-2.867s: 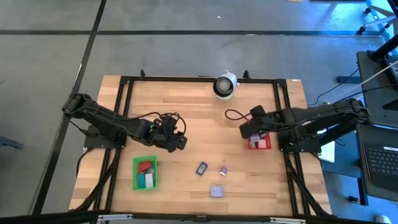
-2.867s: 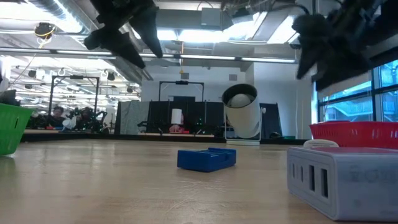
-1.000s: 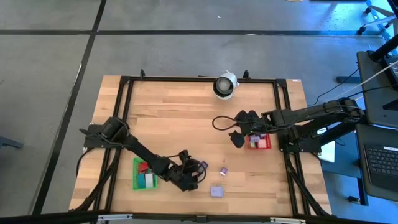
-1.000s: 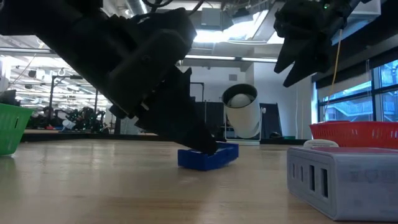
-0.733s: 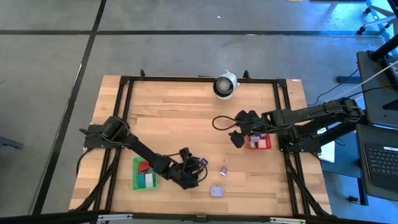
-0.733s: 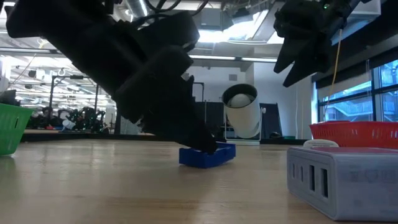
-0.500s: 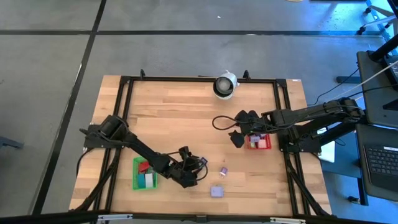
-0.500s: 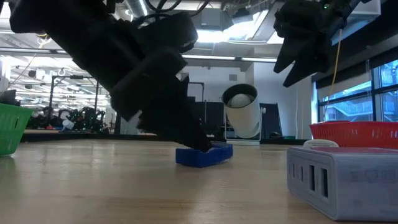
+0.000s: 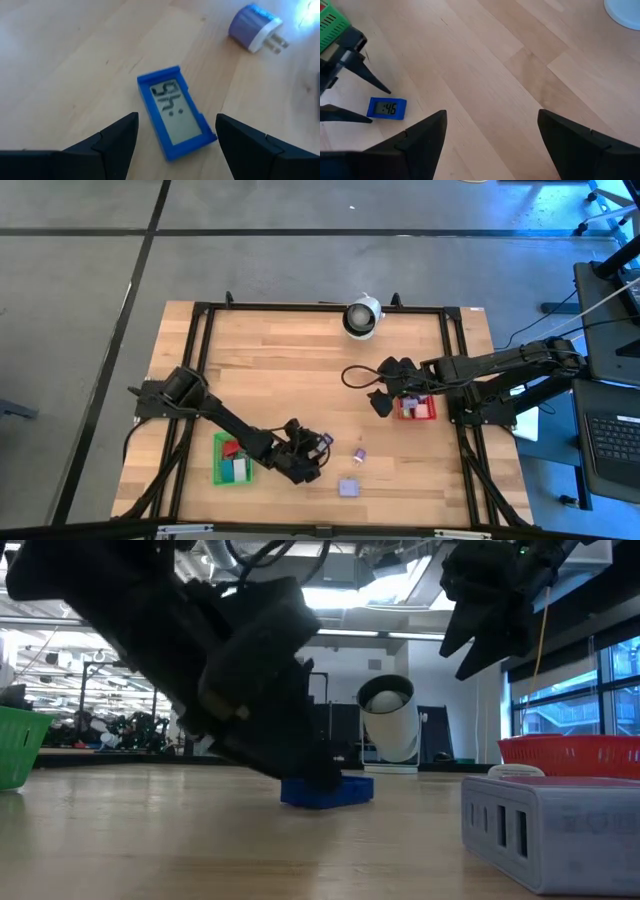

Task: Pick & Place Office items
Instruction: Put the blue digital clock into the green bin

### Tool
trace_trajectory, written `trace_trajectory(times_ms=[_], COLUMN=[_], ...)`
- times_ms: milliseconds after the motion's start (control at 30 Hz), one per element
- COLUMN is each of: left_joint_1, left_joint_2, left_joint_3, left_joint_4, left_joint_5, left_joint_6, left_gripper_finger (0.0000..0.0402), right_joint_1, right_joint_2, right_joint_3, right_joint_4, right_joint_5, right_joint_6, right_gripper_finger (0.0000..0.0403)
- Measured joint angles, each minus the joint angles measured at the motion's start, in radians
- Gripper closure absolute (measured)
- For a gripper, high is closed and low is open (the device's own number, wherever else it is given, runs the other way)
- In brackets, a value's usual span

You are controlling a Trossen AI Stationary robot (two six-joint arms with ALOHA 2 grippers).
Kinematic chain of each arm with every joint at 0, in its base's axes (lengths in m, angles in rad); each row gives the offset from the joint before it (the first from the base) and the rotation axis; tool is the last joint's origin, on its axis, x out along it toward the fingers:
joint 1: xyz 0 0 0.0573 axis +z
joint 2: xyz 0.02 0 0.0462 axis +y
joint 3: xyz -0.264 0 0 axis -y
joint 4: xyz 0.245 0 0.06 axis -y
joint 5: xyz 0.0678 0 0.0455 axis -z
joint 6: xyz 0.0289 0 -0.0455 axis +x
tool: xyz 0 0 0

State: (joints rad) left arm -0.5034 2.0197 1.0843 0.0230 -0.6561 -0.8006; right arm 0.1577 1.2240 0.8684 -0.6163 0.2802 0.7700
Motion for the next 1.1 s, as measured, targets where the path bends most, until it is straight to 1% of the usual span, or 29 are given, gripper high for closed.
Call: trace_trajectory(times_ms=[233, 467, 600, 833, 967, 1100], left_joint_1=[-0.001, -0.001, -0.001, 0.001, 0.005, 0.008], left_joint_2=[0.042, 0.053, 0.053, 0.053, 0.023, -0.070], left_joint_3=[0.003, 0.005, 0.003, 0.002, -0.002, -0.001], left_joint_4=[0.009, 0.012, 0.010, 0.016, 0.019, 0.031], left_joint_5=[-0.027, -0.055, -0.059, -0.082, -0.093, -0.183], left_joint_6=[-0.006, -0.025, -0.025, -0.028, -0.028, 0.062], left_gripper_finger=[0.0139, 0.0143, 0.0170, 0.0249, 0.0250, 0.0250], right_joint_1=[0.000, 0.000, 0.000, 0.000, 0.000, 0.000], right_joint_2=[0.000, 0.000, 0.000, 0.000, 0.000, 0.000], right_joint_3=[0.000, 0.000, 0.000, 0.000, 0.000, 0.000], right_joint_4=[0.000, 0.001, 0.001, 0.001, 0.001, 0.001], right_joint_5=[0.000, 0.000, 0.000, 0.023, 0.026, 0.026], right_joint_6=[0.000, -0.010, -0.019, -0.020, -0.023, -0.024], right_gripper_finger=[0.0090, 0.0090, 0.0090, 0.0090, 0.0090, 0.0090])
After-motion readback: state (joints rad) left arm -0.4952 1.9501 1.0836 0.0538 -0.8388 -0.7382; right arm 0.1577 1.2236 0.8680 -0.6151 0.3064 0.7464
